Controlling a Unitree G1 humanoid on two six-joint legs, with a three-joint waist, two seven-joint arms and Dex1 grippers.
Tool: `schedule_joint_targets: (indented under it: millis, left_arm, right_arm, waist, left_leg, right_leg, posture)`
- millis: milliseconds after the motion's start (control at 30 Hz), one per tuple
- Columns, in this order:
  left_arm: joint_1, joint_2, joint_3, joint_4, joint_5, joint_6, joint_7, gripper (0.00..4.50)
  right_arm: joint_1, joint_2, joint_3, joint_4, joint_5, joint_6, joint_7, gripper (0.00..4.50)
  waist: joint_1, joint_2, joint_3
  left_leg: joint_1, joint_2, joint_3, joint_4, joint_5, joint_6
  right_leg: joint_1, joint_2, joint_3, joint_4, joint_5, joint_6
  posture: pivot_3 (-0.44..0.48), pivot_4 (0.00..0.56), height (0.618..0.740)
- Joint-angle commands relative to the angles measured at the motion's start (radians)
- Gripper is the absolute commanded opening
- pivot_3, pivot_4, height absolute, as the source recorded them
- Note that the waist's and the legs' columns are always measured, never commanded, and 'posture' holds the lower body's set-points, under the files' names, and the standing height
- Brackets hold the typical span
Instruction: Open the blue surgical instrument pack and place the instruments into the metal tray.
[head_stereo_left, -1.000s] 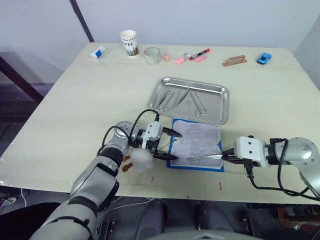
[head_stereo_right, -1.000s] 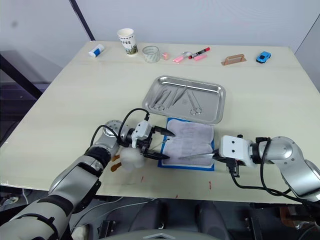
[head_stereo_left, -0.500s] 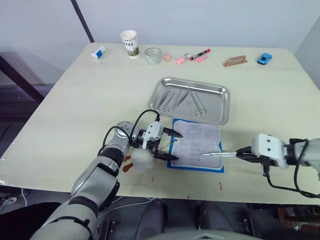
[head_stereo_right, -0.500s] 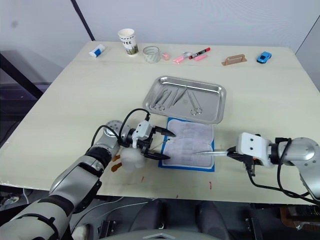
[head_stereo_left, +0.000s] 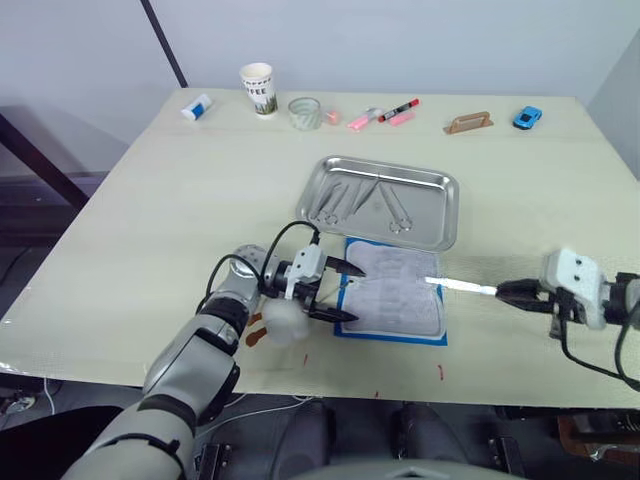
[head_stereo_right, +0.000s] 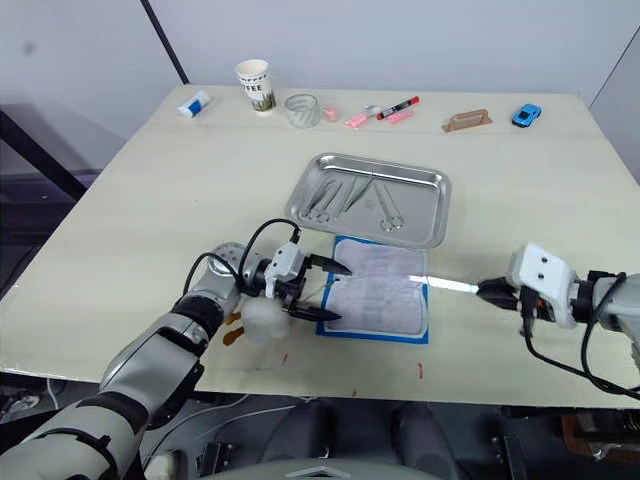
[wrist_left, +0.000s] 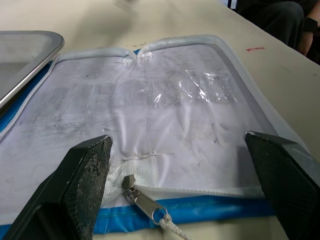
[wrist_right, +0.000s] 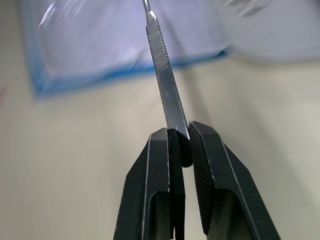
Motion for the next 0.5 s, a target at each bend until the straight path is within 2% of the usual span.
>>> schedule_joint_targets:
  millis: [33,300,500]
  left_arm:
    - [0.065,-0.025,-0.057,0.032,0.056,0.022,-0.038,4.50]
    - [0.069,-0.028,-0.040,0.031,0.054,0.022,-0.038,4.50]
    - [0.076,-0.032,-0.019,0.027,0.052,0.029,-0.038,4.50]
  right_arm:
    - [-0.086,0.057,-0.008,-0.067,0.068,0.156,-0.117,0.06]
    - [-0.308,0.233,0.086,-0.092,0.108,0.486,-0.370,0.06]
    - [-0.503,0.421,0.145,0.044,0.040,0.608,-0.581,0.06]
  waist:
    - [-0.001,0.001,-0.001]
    - [0.001,0.002,-0.001]
    - [-0.001,0.004,-0.003]
  left_leg:
    - [0.000,0.000,0.000,0.000,0.000,0.000]
    - [-0.001,0.000,-0.001,0.000,0.000,0.000]
    - [-0.001,-0.001,-0.001,0.000,0.000,0.001]
  right_leg:
    - [0.000,0.000,0.000,0.000,0.000,0.000]
    - [0.000,0.001,0.001,0.000,0.000,0.000]
    - [-0.001,0.001,0.002,0.001,0.000,0.000]
  posture:
    - [0.000,0.150,0.725]
    - [0.000,0.150,0.725]
    - [0.000,0.150,0.725]
